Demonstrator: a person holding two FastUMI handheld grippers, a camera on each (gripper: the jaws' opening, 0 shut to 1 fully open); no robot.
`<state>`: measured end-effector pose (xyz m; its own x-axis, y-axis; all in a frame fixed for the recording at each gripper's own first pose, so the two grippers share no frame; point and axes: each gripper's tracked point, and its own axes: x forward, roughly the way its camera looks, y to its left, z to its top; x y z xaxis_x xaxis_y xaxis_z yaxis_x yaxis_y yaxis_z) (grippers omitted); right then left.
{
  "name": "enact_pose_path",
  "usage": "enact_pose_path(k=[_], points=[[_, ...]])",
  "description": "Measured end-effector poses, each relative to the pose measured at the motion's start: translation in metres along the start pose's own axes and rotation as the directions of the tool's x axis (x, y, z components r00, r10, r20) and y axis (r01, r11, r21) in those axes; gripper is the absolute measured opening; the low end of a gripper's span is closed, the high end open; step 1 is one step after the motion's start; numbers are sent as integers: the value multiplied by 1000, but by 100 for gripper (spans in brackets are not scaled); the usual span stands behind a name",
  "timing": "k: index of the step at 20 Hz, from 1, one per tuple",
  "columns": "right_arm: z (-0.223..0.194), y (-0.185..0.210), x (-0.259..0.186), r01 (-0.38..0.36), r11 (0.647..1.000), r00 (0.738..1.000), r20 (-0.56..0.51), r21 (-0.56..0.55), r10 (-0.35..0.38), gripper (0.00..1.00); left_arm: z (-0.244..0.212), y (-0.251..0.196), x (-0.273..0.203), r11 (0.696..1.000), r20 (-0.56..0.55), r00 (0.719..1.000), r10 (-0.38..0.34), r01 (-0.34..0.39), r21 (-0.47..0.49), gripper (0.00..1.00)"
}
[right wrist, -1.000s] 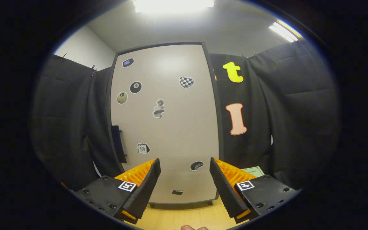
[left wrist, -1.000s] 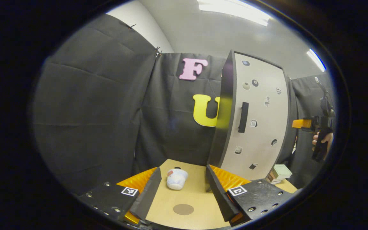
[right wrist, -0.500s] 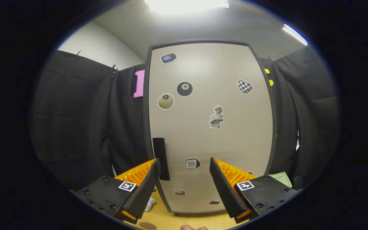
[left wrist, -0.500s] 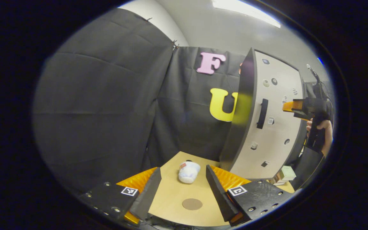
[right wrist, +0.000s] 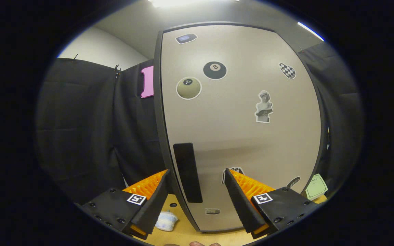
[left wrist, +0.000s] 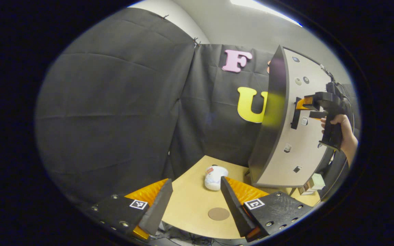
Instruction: Open the cabinet door with the right hand, grasp the bottle in the cabinet with the left hand and place it on the coaster, then close the cabinet door with the right hand.
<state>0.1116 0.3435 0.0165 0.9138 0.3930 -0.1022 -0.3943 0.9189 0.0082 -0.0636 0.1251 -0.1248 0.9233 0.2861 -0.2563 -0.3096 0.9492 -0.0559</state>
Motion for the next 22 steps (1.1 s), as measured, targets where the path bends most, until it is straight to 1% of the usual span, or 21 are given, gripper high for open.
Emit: enact_pose_path(k=[2,5,8,9,10,11,12,13,14,15,16,17,18,19,20,21,22], points=[[-2,0,11,21,999,1000,4,-38,-21,98,-3,3,3,1000,-6,1000,3,-3,-1,87],[-8,3,21,26,997,1000,2,-73,-26,98,-10,8,8,1000,-20,1000,12,-12,-13,87],[-16,2,31,37,996,999,-24,-78,-39,98,-15,10,15,999,-39,999,14,-16,-30,87],[-18,3,33,36,997,999,-28,-73,-38,92,-16,10,16,999,-43,999,15,-16,-32,85],[-20,3,35,41,997,999,-31,-71,-44,90,-16,11,18,999,-46,999,15,-17,-30,85],[-22,3,36,44,996,998,-35,-75,-46,82,-18,10,20,1000,-52,999,16,-17,-24,85],[-23,3,38,43,996,998,-44,-80,-46,77,-18,9,21,1000,-56,998,17,-18,-18,87],[-26,5,39,40,996,997,-56,-82,-44,70,-19,8,22,1000,-57,998,18,-19,-13,85],[-28,8,41,35,996,997,-64,-81,-40,59,-19,7,22,1000,-57,998,16,-17,-13,85],[-28,10,40,26,996,997,-69,-89,-32,55,-19,7,21,1000,-57,998,14,-15,-14,85],[-28,11,40,19,994,997,-72,-106,-26,46,-18,8,22,1000,-60,998,14,-15,-16,85],[-30,11,39,21,992,997,-71,-121,-30,43,-18,10,22,1000,-64,998,16,-17,-21,85],[-31,11,38,22,991,997,-77,-128,-32,38,-18,10,23,999,-64,998,16,-18,-29,85],[-32,10,38,22,992,996,-78,-123,-31,38,-17,11,22,999,-62,998,16,-19,-37,85],[-32,10,39,20,994,996,-83,-111,-29,35,-19,11,21,999,-62,998,16,-19,-40,85],[-32,11,38,17,995,996,-86,-98,-26,35,-19,11,21,999,-63,998,16,-19,-40,85],[-32,10,39,12,995,996,-89,-102,-21,30,-19,11,21,999,-63,998,15,-17,-37,85]])
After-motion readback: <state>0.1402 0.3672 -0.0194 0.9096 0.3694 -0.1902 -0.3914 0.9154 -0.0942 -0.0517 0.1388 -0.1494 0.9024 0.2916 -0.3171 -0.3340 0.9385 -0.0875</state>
